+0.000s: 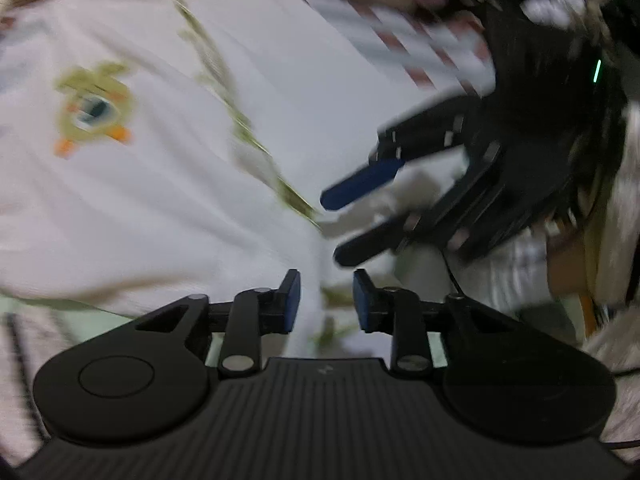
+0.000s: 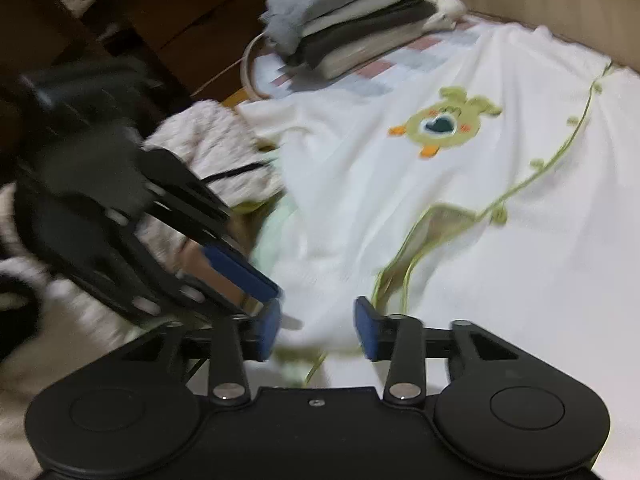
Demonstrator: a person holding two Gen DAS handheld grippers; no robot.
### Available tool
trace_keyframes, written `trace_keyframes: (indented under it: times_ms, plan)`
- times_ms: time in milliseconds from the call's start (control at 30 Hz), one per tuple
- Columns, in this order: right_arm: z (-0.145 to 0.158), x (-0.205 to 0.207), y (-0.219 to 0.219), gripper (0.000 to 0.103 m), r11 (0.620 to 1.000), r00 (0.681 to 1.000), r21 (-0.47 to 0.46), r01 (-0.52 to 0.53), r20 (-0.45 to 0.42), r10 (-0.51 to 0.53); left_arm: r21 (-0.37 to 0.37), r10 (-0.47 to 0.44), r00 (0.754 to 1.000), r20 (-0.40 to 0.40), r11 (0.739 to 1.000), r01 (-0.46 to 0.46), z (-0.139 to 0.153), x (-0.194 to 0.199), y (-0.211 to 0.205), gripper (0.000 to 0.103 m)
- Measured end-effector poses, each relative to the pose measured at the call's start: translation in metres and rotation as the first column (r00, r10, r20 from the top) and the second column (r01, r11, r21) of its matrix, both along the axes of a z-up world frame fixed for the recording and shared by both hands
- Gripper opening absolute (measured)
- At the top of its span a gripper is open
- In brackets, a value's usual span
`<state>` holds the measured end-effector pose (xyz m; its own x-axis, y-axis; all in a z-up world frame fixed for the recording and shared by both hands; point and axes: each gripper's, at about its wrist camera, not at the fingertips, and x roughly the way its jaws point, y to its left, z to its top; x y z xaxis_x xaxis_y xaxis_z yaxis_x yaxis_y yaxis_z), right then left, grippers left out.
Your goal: Fold clothes
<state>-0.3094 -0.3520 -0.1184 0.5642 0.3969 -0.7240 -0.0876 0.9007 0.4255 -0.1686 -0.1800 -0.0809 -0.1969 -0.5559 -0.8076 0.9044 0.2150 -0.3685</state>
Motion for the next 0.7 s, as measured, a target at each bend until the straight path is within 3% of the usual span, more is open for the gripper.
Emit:
trace_keyframes:
  times_ms: [100,167,233,267,300,367,467,533,600,633,700]
  plan:
    - [-0.022,0.024,0.005,0.054,0.995,0.998,-0.082,0.062,-0.028,-0.064,-0.014,0.187,0.978,0.088,0.982,-0.186,0.019,0.039,0.017,0.036]
    - [-0.032,0.025,0.002,0.04,0.988,0.988,-0.105,0.111,-0.094,-0.121,-0.018,0.36,0.927,0.108,0.933,-0.36,0.03,0.075,0.041,0.038]
    - [-0.041,0.026,0.0,0.013,0.979,0.971,-0.13,0.158,-0.159,-0.178,-0.018,0.53,0.84,0.116,0.847,-0.532,0.033,0.112,0.07,0.041]
    - [-0.04,0.022,-0.001,0.008,0.982,0.972,-0.098,0.16,-0.157,-0.174,-0.017,0.61,0.784,0.121,0.79,-0.612,0.033,0.131,0.086,0.041]
    - [-0.04,0.02,0.001,0.008,0.985,0.972,-0.077,0.152,-0.169,-0.164,-0.017,0.676,0.727,0.122,0.733,-0.68,0.033,0.151,0.101,0.041]
    - [-0.036,0.02,0.005,0.008,0.99,0.974,-0.078,0.121,-0.182,-0.134,-0.037,0.762,0.636,0.119,0.644,-0.764,0.036,0.184,0.125,0.041]
    - [-0.025,0.026,0.008,0.008,0.988,0.98,-0.143,0.049,-0.183,-0.075,-0.075,0.83,0.533,0.161,0.549,-0.832,0.044,0.217,0.148,0.046]
    - [-0.017,0.029,0.011,0.008,0.982,0.982,-0.186,0.001,-0.186,-0.036,-0.098,0.842,0.488,0.229,0.518,-0.85,0.051,0.234,0.159,0.053]
    - [-0.009,0.033,0.013,0.008,0.972,0.982,-0.229,-0.048,-0.191,0.003,-0.094,0.835,0.461,0.299,0.507,-0.857,0.053,0.248,0.167,0.057]
    - [-0.005,0.035,0.014,0.011,0.966,0.981,-0.25,-0.071,-0.194,0.022,-0.078,0.831,0.456,0.317,0.503,-0.861,0.051,0.256,0.172,0.057]
    - [0.003,0.039,0.017,0.013,0.949,0.978,-0.292,-0.119,-0.201,0.061,-0.024,0.833,0.472,0.29,0.499,-0.866,0.044,0.271,0.181,0.058]
